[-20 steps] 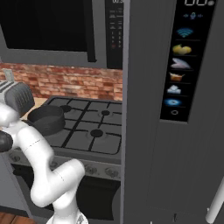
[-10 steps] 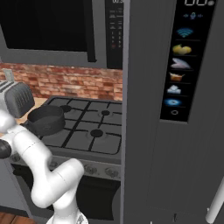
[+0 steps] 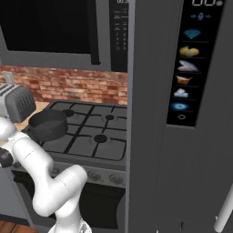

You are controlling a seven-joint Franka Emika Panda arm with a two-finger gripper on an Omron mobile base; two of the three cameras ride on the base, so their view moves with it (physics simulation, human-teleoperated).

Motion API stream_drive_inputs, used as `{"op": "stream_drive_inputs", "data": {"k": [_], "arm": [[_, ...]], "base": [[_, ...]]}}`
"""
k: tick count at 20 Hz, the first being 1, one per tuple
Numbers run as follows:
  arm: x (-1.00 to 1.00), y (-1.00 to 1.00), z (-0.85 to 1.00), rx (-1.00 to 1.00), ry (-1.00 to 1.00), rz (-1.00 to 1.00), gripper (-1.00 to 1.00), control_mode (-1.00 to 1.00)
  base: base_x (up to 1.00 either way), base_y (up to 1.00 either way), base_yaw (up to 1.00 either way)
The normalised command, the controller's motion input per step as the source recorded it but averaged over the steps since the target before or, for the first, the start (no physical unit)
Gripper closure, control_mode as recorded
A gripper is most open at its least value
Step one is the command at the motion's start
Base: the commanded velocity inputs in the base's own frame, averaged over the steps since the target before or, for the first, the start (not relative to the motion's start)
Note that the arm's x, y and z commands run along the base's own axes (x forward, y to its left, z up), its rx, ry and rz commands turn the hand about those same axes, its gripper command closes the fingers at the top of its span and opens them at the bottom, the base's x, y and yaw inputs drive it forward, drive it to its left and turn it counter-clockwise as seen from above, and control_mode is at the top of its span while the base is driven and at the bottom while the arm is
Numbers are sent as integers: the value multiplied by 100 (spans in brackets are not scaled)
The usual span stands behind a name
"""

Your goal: Retrieve the frozen meat and place it in the pot on a burner. Then turn the burner on.

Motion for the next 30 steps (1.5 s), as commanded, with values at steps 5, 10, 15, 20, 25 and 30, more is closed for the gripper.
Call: {"op": "stream_drive_inputs", "data": {"k": [5,10,15,20,25,30], "arm": [[2,18,-6,0,0,0,-100,-100],[0,16,-4,0,0,0,-100,-100],[0,16,-4,0,0,0,-100,-100],[0,16,-6,0,0,0,-100,-100],[0,12,-3,0,0,0,-100,-100],[1,7,0,0,0,0,100,-100]], "base": [[0,0,0],[0,0,0],[0,0,0],[0,0,0],[0,0,0],[0,0,0]]}}
